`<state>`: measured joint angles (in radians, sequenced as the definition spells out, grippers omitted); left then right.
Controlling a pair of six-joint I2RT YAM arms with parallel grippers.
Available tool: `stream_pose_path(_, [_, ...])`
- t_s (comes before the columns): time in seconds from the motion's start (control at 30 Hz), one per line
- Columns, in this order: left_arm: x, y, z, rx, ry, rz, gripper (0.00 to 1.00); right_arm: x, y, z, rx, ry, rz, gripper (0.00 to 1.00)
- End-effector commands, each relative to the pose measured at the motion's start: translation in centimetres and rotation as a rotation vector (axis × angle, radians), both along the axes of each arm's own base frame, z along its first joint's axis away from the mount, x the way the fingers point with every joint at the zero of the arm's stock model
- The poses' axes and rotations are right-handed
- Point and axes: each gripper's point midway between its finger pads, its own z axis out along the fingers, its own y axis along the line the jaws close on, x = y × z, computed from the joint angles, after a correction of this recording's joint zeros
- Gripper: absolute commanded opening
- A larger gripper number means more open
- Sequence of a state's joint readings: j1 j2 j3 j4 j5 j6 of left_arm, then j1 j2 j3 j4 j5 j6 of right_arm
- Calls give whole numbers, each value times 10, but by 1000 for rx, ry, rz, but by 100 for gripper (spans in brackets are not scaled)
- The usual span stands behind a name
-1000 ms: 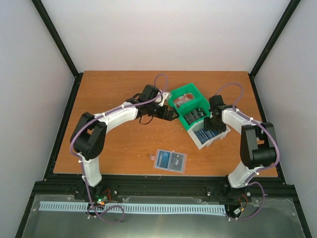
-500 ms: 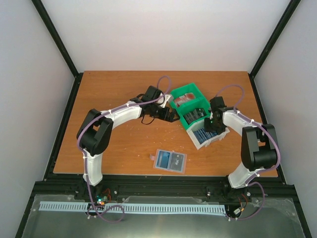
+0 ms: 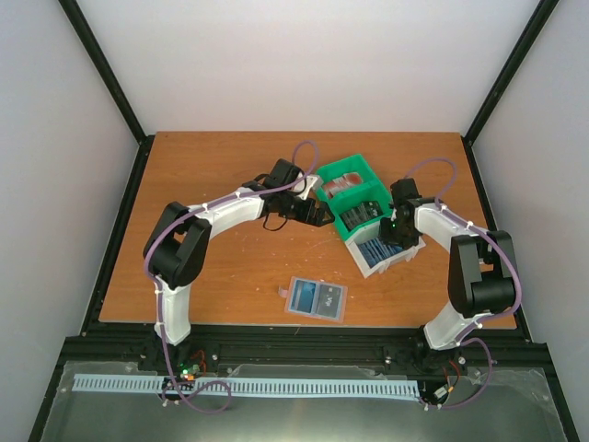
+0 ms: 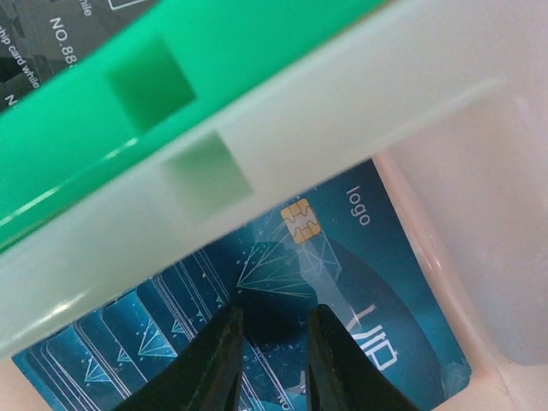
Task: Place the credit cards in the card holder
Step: Pick up the credit card from the storage box.
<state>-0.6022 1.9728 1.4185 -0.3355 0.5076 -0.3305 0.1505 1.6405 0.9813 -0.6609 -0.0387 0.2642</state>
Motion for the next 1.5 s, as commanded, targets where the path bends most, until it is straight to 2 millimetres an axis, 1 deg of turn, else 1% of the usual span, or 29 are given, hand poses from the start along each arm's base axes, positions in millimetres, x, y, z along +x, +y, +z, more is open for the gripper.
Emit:
stream_pose_path(0.0, [9,-3,10,-18,-21,-4,99,-22,4,-8,37,101,-24,20])
stream_pose_path(0.2, [11,-2,8,-8,-22,1,99,-22,2,-5,31,99,-33,16])
stream_pose_path(0.43, [11,-2,7,-6,-21,2,99,-18,-8,0,-26,82,-48,12])
stream_pose_path(0.6, [12,-2,4,-1,-9,7,99,-17,-14,3,-55,70,-60,12])
stream_pose_path(0.87, [14,-2,1,5,2,20,99,-12,-24,13,-113,37,-73,14])
stream_pose_path(1.07, [13,-1,0,7,8,26,99,-8,-27,19,-133,18,-76,14])
stream_pose_path(1.13, [13,-2,-1,7,9,25,99,-8,-23,18,-110,22,-60,17])
stream_pose_path(1.27, [13,-2,-1,6,11,24,99,-14,-4,7,-17,73,11,29])
stream_pose_path(1.37, [13,-3,-1,3,13,23,99,-15,-2,1,-9,86,13,32])
stream_pose_path(1.47, [14,-4,-1,0,16,22,99,-9,-4,0,-22,72,-5,34])
